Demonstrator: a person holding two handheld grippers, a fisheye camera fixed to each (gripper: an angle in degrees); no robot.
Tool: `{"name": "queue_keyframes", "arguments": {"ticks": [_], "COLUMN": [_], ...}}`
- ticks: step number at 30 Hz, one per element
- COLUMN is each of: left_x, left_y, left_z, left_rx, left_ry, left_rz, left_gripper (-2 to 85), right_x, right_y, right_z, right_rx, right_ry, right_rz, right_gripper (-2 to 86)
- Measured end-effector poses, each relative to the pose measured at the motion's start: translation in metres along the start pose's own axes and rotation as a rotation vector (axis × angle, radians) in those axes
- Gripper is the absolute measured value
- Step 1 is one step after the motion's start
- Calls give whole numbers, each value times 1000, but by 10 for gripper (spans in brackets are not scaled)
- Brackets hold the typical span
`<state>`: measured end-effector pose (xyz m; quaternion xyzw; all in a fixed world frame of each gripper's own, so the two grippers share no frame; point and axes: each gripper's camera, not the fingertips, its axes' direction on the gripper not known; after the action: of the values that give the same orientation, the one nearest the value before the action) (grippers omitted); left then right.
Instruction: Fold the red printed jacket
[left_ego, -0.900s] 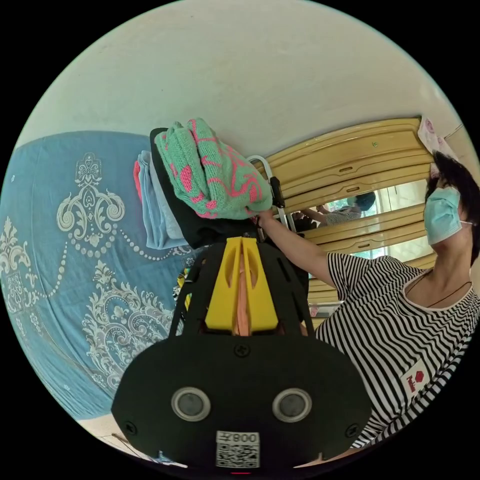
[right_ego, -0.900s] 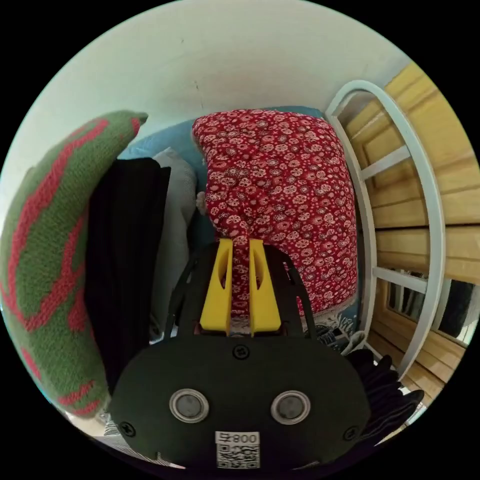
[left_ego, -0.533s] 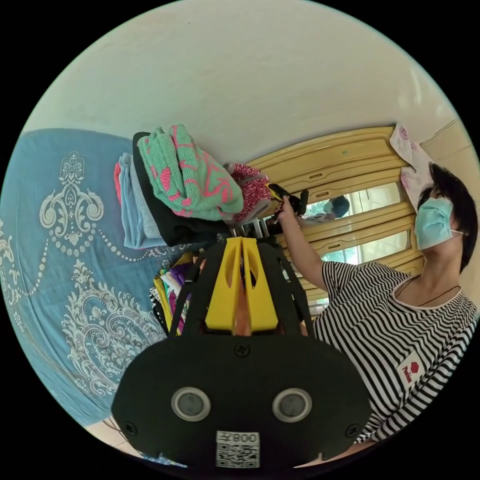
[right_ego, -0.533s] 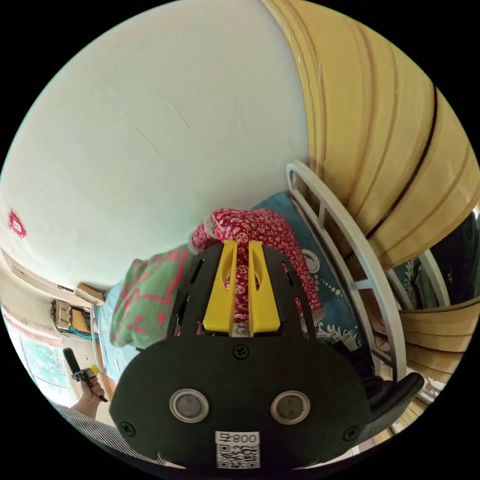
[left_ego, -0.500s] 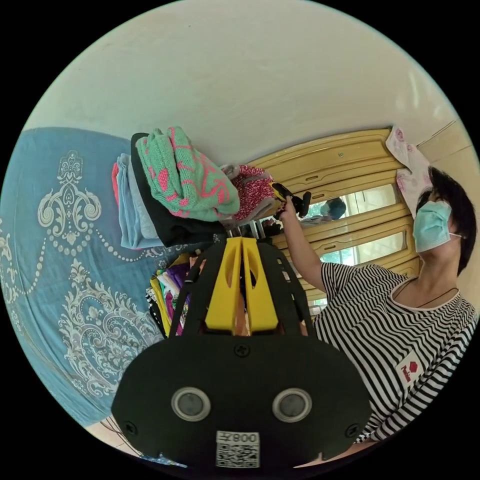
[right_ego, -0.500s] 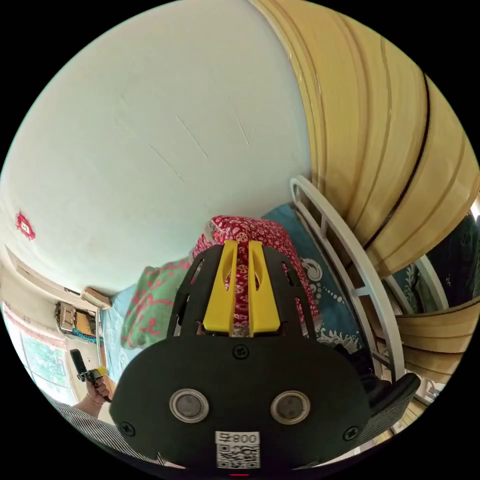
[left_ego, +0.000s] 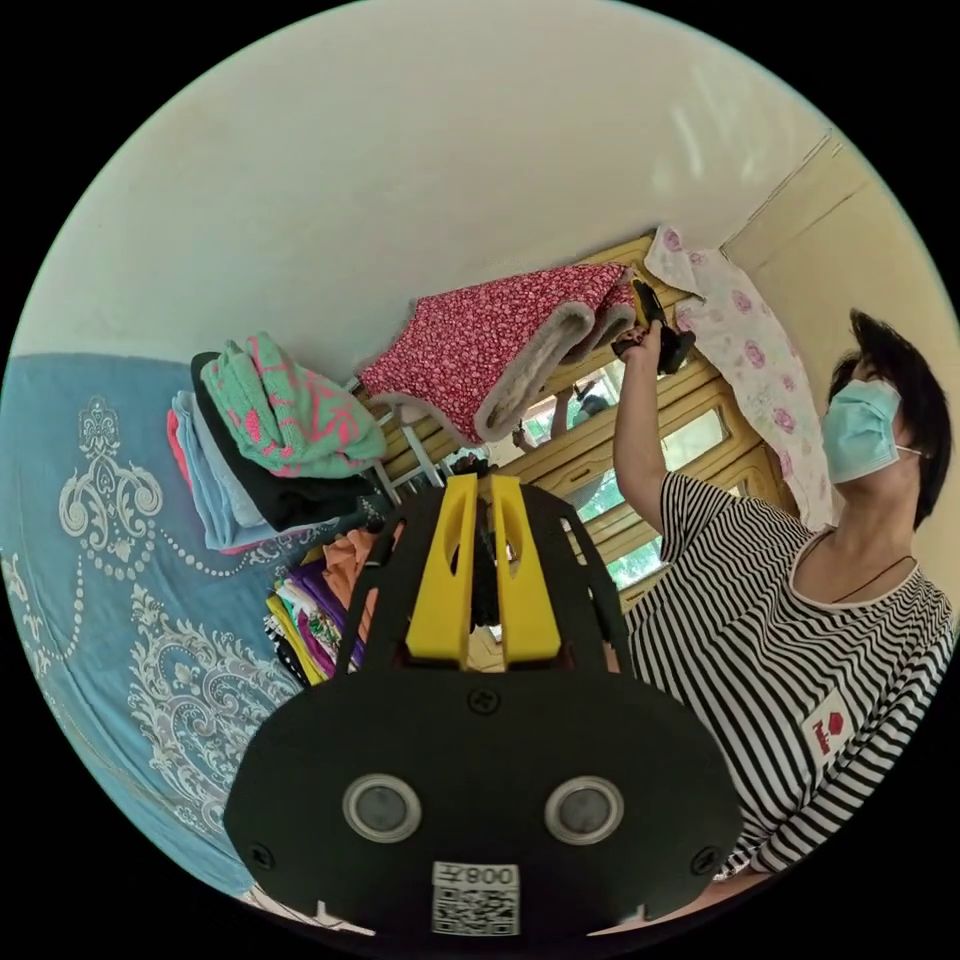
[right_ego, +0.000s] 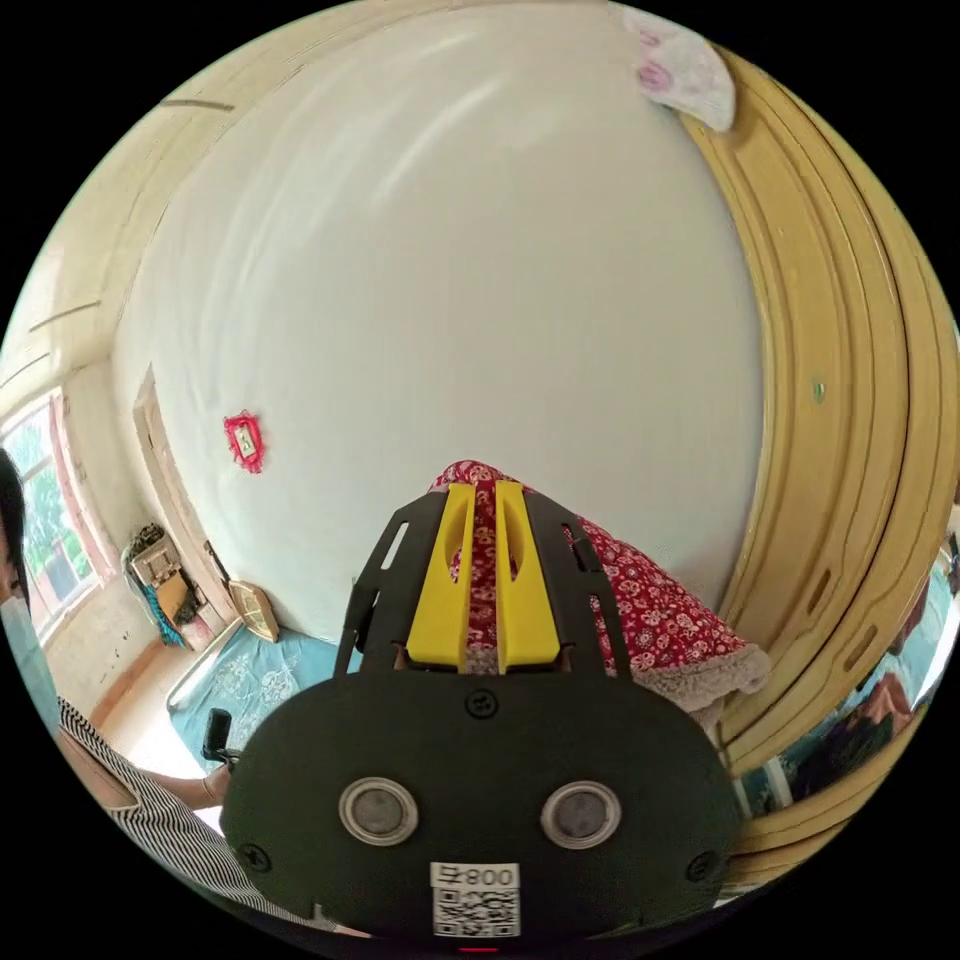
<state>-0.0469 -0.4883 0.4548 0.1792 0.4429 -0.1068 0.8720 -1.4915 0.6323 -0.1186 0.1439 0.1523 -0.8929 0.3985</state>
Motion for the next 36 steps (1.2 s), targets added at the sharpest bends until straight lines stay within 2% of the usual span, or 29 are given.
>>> {"name": "queue_keyframes", "arguments": {"ticks": [4,8,12,16,20,24,29,33,36], "left_x": [33,74,86,72,60,73,108,135,165], "left_y": [5,17,45,94,152,203,260,283,297], "left_z": [-73,-176,-298,-440,-542,-625,-724,-763,-784], "left_rx": [16,91,268,423,477,566,581,561,524], "left_ry": [52,-44,-118,-176,-149,-190,-312,-319,-279], "left_rz": [133,253,253,153,67,90,134,162,202], "left_gripper": [86,124,141,153,172,166,77,36,28], "right_x": [-132,-253,-348,-437,-495,-530,-575,-603,-627], "right_y": [-34,-51,-53,-42,-25,-1,43,68,87], "right_z": [-87,-161,-197,-212,-189,-146,-72,-30,4], "right_rx": [147,262,305,331,289,215,83,18,-51], "right_ry": [-52,-165,-294,-427,-569,-708,-853,-892,-851], "right_rz": [-147,-230,-284,-296,-242,-172,-85,-56,-78], "right_gripper": [25,24,23,23,24,24,26,29,34]}}
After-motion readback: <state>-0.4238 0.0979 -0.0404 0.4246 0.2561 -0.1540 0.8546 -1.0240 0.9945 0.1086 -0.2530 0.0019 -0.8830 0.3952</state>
